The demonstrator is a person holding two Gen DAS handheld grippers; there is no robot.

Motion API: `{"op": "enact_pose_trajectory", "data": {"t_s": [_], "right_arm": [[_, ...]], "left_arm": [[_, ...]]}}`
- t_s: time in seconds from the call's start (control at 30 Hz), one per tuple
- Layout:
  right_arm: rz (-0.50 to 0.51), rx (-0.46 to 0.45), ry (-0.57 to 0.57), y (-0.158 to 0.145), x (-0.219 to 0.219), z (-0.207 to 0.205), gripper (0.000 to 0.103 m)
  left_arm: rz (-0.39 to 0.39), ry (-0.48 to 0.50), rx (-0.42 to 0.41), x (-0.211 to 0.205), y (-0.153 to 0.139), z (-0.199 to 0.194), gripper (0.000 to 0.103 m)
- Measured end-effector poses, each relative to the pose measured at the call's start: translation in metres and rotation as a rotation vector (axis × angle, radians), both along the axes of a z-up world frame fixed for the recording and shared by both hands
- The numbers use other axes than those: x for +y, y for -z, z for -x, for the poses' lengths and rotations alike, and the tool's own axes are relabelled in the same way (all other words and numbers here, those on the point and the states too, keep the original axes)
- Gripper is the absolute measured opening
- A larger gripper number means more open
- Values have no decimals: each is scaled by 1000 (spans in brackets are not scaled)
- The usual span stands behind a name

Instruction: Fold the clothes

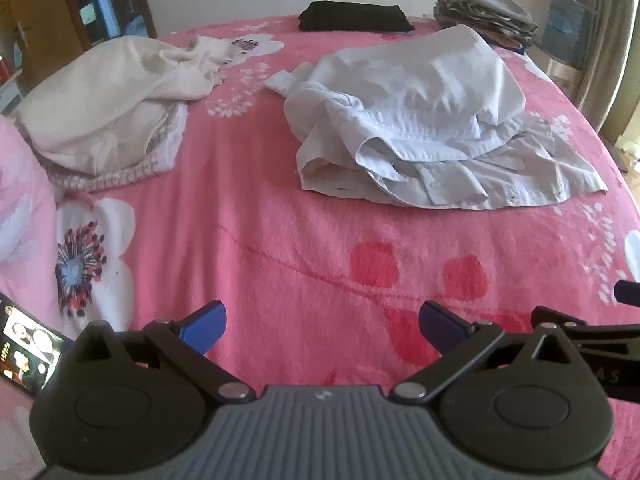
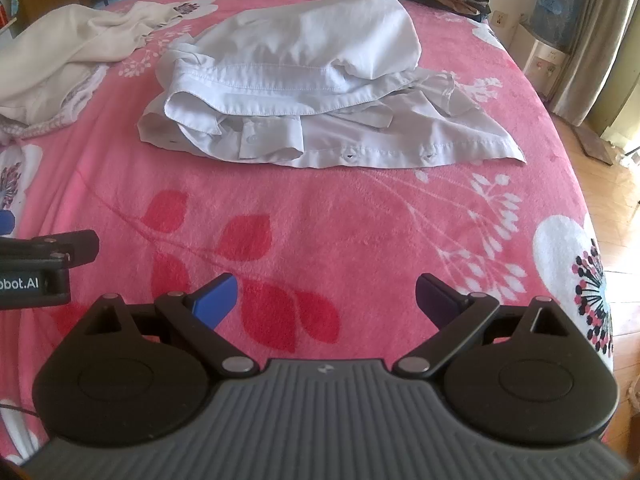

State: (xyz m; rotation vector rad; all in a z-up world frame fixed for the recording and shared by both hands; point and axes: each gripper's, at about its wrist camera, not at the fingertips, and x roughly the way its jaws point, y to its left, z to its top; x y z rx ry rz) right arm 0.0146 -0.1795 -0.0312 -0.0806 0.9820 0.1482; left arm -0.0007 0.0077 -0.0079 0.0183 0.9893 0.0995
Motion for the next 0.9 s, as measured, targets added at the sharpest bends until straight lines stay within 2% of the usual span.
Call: {"op": "enact_pose_trajectory", "data": {"t_s": [0.17, 0.9], "right_arm": [[9, -7, 8, 0, 3, 0, 96], [21, -4, 35, -2, 5, 2, 97]], "left_arm": [[-13, -4, -20, -1, -4, 2, 103], [11, -42, 15, 4, -2, 2, 103]]}}
